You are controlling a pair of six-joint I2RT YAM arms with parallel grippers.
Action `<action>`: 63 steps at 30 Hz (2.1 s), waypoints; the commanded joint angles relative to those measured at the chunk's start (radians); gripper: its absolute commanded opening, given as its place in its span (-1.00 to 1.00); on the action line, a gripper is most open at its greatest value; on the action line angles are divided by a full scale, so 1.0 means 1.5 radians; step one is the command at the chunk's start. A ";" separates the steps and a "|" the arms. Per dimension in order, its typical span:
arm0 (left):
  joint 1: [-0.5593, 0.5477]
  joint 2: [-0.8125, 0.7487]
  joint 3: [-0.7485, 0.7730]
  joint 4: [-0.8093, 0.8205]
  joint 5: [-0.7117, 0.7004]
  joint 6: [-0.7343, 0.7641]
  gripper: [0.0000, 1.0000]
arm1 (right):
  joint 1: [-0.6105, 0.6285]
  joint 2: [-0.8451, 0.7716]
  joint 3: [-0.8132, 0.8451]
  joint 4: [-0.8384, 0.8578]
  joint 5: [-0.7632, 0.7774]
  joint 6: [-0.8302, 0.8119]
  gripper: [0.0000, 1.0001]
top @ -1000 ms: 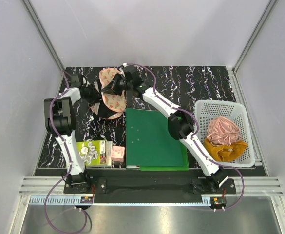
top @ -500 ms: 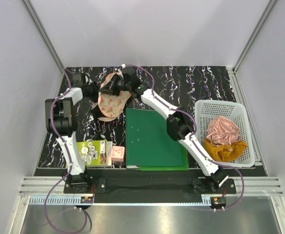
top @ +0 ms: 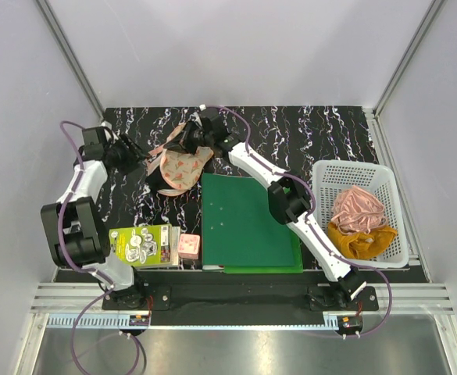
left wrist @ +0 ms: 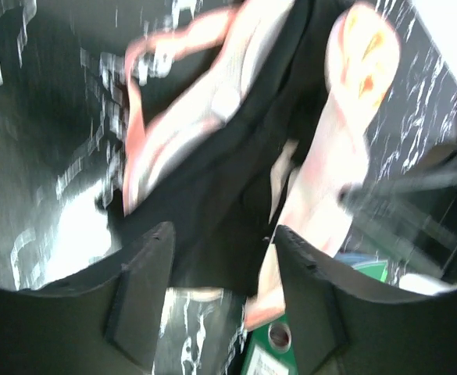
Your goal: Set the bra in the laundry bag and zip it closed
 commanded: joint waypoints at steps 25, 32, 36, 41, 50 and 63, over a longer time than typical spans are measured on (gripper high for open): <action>-0.007 0.114 -0.022 -0.003 0.065 -0.082 -0.42 | 0.004 -0.009 0.041 0.031 0.012 0.010 -1.00; -0.041 0.100 0.010 0.000 0.062 -0.065 -0.87 | 0.006 0.001 0.056 0.031 0.011 0.019 -1.00; -0.060 0.103 0.041 0.000 0.060 -0.063 -0.95 | 0.010 0.001 0.053 0.031 0.007 0.019 -1.00; -0.091 0.190 0.083 0.004 0.077 -0.053 -0.98 | 0.012 0.003 0.054 0.031 0.011 0.026 -1.00; -0.092 0.283 0.132 -0.009 0.081 -0.030 -0.88 | 0.014 0.005 0.049 0.030 0.010 0.034 -1.00; -0.063 0.133 0.093 -0.075 0.005 0.040 0.03 | 0.002 -0.001 0.037 0.031 0.014 0.024 -1.00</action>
